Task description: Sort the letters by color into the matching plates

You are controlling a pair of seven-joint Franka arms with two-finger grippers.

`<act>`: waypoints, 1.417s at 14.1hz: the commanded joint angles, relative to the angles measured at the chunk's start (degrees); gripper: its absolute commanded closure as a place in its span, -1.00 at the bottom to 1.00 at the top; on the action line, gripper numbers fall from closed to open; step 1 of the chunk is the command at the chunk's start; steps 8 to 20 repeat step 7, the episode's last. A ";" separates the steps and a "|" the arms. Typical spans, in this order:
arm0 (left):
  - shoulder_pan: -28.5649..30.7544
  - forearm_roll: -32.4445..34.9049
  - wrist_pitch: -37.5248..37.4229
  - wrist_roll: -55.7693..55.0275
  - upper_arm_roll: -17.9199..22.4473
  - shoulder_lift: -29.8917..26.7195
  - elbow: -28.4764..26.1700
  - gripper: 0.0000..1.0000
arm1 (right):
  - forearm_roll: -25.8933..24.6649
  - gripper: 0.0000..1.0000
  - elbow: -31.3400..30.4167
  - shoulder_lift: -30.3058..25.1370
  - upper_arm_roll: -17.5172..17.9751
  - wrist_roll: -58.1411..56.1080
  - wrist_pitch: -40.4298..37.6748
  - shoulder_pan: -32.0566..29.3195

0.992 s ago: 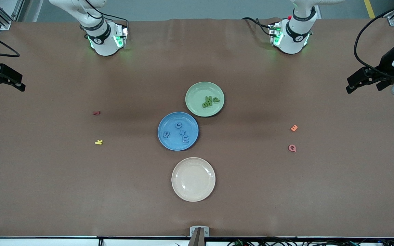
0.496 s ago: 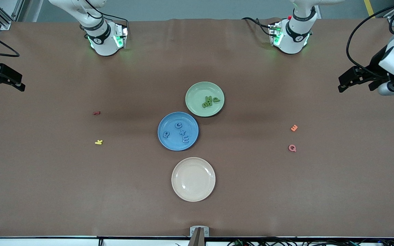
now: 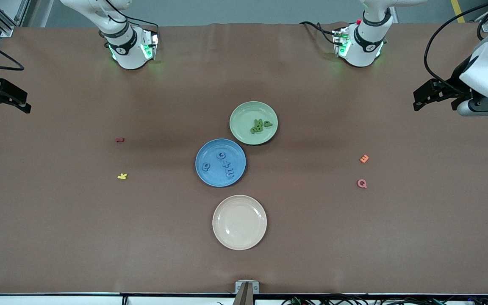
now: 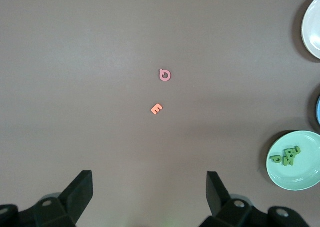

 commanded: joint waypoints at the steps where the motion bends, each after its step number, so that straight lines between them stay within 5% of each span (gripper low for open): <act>1: 0.48 0.93 -0.71 1.35 -0.10 0.41 2.29 -1.00 | -0.32 -1.00 1.57 0.76 0.90 -0.21 -0.38 -1.14; 20: 1.28 0.93 -1.32 1.78 0.34 0.32 2.30 -1.00 | -0.32 -1.00 1.57 0.76 0.90 -0.21 -0.38 -1.14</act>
